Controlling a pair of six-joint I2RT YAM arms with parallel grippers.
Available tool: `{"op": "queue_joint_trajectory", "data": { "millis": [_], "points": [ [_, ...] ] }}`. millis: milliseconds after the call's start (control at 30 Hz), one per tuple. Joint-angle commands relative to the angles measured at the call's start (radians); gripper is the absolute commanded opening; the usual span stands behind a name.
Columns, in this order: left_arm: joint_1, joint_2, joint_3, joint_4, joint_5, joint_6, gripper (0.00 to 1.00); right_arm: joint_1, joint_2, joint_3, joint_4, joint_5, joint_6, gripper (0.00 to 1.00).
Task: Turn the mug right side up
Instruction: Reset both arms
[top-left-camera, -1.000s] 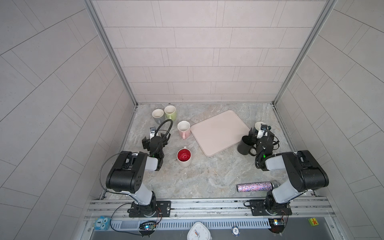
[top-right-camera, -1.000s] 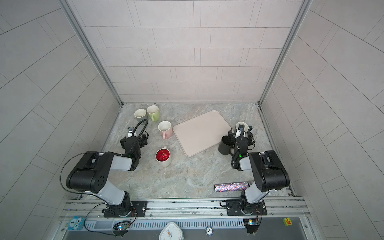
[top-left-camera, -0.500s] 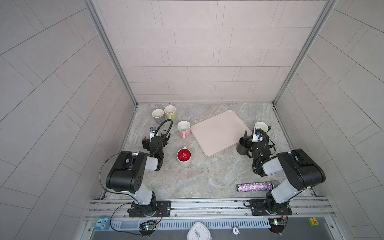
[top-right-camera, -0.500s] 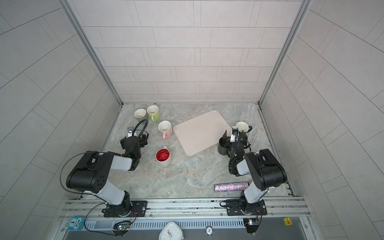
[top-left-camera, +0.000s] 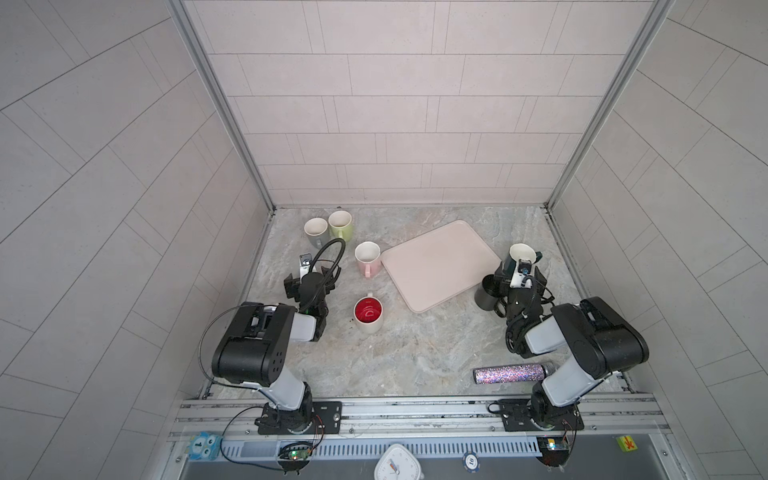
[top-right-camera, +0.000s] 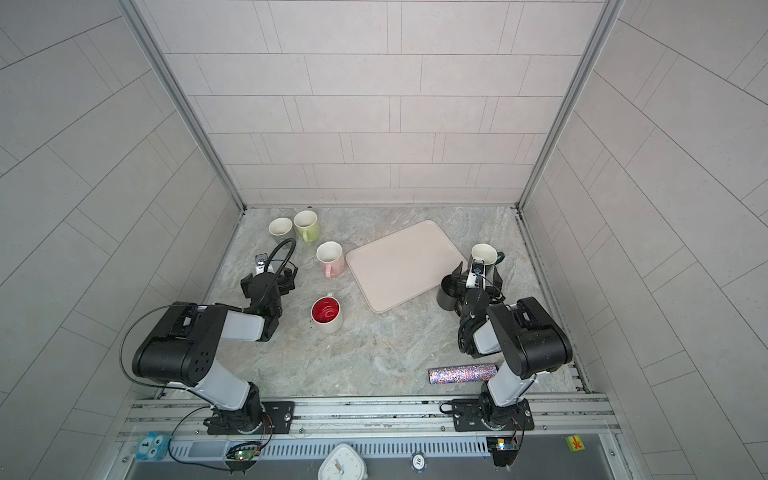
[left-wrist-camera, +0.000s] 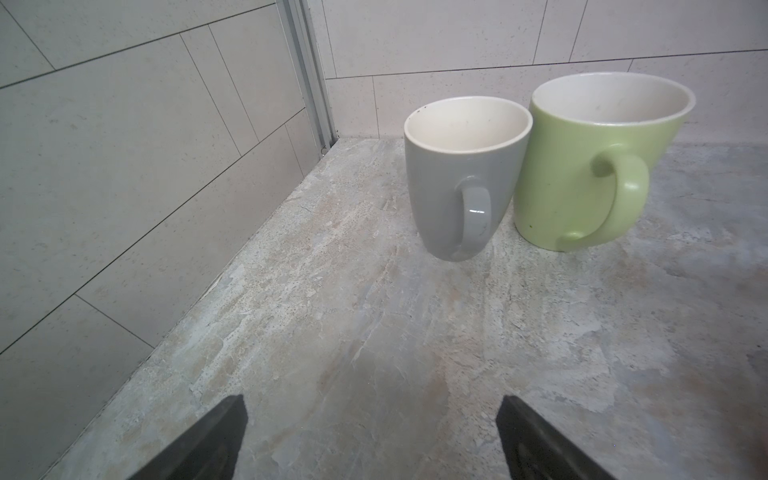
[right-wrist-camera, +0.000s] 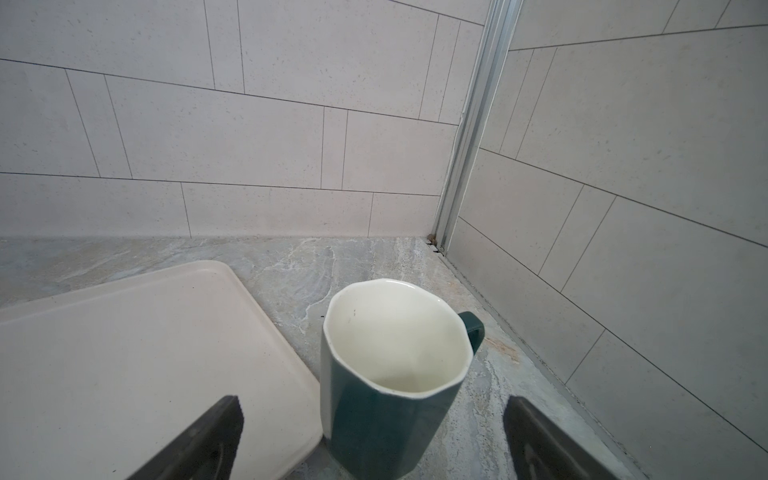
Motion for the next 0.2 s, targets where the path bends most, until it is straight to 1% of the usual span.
{"op": "queue_joint_trajectory", "data": {
  "millis": [0, 67, 167],
  "points": [
    [0.003, -0.003, 0.009, -0.001, -0.009, -0.005, 1.0, 0.007, 0.014, -0.004, -0.109, 0.043, -0.025, 0.99],
    [0.004, -0.002, 0.009, 0.0, -0.009, -0.004, 1.0, 0.023, 0.009, 0.023, -0.16, 0.064, -0.041, 0.99],
    [0.005, -0.004, 0.009, 0.0, -0.008, -0.005, 1.0, 0.028, 0.011, 0.03, -0.173, 0.075, -0.04, 0.99]
  ]
}}
